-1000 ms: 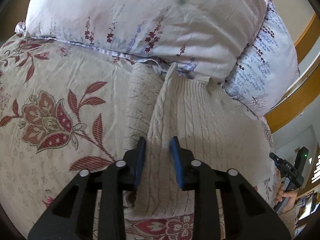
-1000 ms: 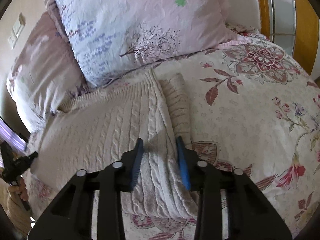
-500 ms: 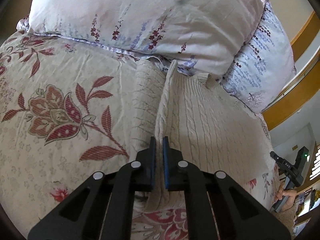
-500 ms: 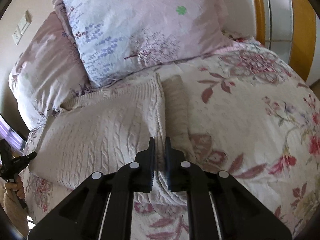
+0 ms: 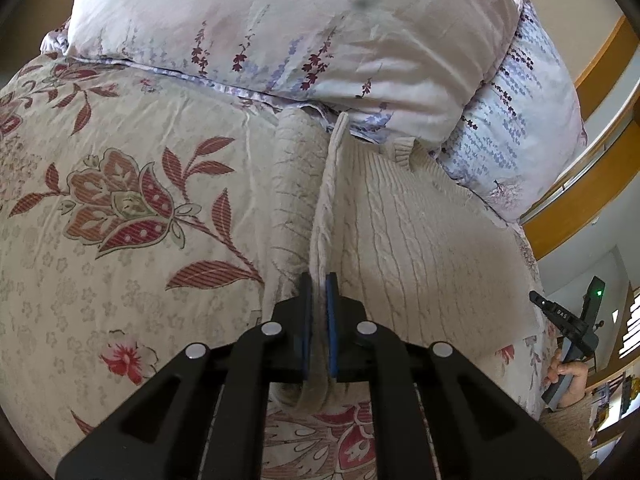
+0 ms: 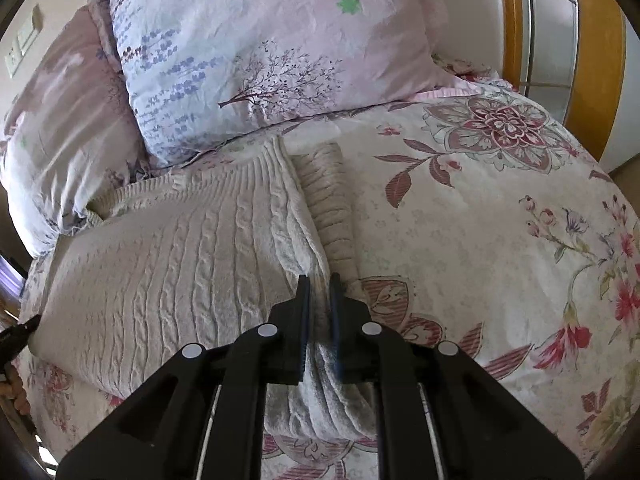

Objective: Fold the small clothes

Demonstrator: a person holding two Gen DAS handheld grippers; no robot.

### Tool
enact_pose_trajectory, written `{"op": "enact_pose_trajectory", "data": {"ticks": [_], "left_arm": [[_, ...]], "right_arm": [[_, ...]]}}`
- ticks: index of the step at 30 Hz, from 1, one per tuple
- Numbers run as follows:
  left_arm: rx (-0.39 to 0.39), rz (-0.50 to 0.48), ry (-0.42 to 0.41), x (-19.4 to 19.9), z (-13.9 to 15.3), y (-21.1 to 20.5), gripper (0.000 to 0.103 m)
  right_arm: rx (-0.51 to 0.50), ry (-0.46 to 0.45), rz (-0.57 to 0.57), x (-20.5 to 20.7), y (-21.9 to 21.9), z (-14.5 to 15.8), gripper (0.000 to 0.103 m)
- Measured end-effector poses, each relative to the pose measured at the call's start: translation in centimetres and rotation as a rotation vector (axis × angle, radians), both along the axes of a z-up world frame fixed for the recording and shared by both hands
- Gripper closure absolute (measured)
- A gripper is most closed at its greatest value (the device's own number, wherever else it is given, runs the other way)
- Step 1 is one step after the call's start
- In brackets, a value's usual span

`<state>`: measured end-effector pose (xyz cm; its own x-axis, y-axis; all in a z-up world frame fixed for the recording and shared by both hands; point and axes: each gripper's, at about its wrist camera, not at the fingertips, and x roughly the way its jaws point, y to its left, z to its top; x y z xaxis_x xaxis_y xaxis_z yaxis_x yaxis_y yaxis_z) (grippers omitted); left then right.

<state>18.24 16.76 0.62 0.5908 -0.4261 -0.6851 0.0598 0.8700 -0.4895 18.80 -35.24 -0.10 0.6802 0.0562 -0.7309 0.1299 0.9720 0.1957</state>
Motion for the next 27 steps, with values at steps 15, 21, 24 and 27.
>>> {"op": "enact_pose_trajectory", "data": {"ticks": [15,21,24,27], "left_arm": [[0.188,-0.102,-0.177,-0.6,3.4,-5.2,0.048],[0.237,-0.124,-0.101,0.2,1.2,-5.9,0.048],[0.230,-0.121,-0.088,0.3,1.1,-5.8,0.048],[0.221,-0.115,-0.091,0.0,0.9,-5.7,0.048]], "right_arm": [[-0.121,-0.011,0.173,1.9,6.9,2.0,0.055],[-0.158,0.043,0.197,2.4,7.4,0.1,0.047],[-0.157,0.057,0.213,2.5,7.3,0.1,0.047],[-0.172,0.040,0.222,2.2,7.4,-0.1,0.047]]}}
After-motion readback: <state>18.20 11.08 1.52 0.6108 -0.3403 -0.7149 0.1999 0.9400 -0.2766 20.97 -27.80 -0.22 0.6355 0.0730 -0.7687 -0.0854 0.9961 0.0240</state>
